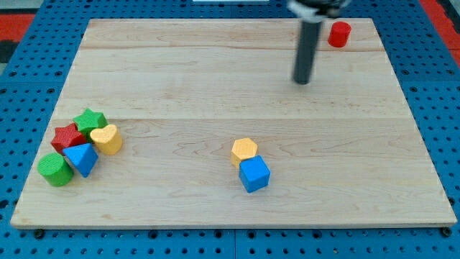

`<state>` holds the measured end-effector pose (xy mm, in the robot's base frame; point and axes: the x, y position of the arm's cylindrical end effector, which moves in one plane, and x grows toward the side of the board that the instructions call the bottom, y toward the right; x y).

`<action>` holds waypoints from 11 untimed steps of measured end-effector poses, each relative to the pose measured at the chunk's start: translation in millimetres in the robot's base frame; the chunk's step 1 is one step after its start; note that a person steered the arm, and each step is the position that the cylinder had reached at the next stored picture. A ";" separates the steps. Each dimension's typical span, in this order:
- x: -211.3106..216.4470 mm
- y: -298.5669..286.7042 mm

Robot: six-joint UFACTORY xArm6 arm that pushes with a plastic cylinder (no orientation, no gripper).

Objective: Move the red circle to the center of the board

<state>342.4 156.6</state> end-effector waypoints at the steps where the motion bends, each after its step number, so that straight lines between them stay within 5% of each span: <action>1: -57.8 96.4; 3: -131.1 87.3; 5: -94.2 0.7; 7: -75.6 37.9; 11: 19.5 -131.2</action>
